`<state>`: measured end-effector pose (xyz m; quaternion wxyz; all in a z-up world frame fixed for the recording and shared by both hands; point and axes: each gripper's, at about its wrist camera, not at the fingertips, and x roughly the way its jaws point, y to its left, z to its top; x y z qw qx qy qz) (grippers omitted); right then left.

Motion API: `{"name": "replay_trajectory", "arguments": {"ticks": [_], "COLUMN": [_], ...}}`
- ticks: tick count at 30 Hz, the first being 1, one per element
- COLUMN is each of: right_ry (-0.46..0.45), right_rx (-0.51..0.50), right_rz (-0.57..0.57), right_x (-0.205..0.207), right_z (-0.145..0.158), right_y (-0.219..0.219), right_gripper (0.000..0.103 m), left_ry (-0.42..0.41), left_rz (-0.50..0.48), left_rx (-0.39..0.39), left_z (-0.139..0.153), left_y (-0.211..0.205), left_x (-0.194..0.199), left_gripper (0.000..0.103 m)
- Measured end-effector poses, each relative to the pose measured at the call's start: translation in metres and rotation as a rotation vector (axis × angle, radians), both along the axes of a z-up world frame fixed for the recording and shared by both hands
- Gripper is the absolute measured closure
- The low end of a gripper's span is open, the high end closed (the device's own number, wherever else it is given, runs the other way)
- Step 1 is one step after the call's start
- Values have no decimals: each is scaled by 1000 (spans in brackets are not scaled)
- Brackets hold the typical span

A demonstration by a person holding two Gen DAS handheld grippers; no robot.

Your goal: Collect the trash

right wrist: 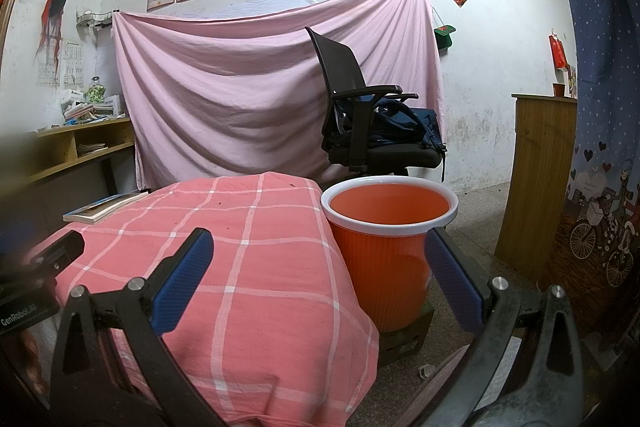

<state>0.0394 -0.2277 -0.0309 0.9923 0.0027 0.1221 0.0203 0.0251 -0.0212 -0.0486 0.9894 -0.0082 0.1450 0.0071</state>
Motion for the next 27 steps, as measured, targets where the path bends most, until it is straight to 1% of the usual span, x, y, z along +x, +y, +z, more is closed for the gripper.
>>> {"name": "replay_trajectory", "arguments": {"ticks": [4,7,10,27], "right_ry": [0,0,0,2], "right_rx": [1,1,0,1], "right_rz": [-1,-1,0,0], "right_x": [0,0,0,0], "right_z": [0,0,0,0], "right_y": [0,0,0,3], "right_gripper": [0,0,0,0], "left_ry": [9,29,29,33], "left_rz": [-1,3,3,0], "left_rx": [4,33,52,53], "left_z": [0,0,-1,-4], "left_y": [4,4,4,10], "left_x": [0,1,3,6], "left_gripper": [4,4,4,4]}}
